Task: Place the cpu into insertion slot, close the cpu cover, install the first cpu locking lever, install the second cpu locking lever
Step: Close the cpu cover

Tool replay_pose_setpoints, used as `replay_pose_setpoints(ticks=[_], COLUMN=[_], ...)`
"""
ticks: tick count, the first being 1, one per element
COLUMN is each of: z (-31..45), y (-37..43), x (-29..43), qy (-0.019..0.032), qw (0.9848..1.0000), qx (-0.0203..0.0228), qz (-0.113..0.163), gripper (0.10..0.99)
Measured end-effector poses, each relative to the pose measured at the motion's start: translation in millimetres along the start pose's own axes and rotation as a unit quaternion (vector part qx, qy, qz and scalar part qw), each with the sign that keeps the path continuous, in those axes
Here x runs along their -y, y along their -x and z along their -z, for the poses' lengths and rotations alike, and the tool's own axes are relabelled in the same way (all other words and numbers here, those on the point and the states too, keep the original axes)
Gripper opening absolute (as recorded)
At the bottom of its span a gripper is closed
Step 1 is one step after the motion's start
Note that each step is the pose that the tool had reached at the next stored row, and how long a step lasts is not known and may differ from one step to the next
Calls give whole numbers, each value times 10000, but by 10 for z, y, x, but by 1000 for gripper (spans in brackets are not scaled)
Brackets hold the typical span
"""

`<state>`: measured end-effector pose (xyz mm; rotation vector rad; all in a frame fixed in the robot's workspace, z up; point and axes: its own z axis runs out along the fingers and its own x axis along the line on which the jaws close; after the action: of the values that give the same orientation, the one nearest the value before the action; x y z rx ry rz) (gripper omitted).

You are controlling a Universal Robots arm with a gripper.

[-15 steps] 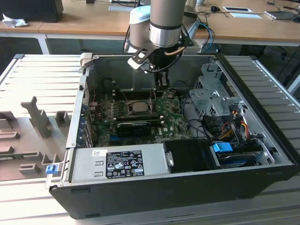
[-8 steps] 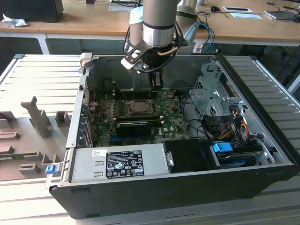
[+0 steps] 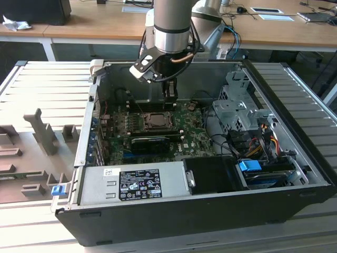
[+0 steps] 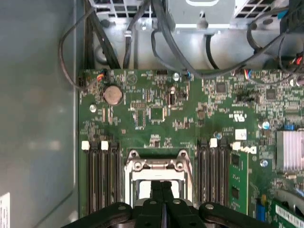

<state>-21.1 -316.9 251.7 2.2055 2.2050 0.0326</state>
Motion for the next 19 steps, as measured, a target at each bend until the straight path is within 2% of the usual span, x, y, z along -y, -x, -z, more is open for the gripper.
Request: replay_pose_setpoints(ticks=[8,13,16,19], z=[-25,-113,-166,-170], y=[-1,0,0,0], x=[116,237,251,251], qy=[1,0,1,0], qw=[10000,10000,9999,9997], qx=[-1,-1,-5,-8], qz=[1,39,151,252], gripper=[106,106,106,106])
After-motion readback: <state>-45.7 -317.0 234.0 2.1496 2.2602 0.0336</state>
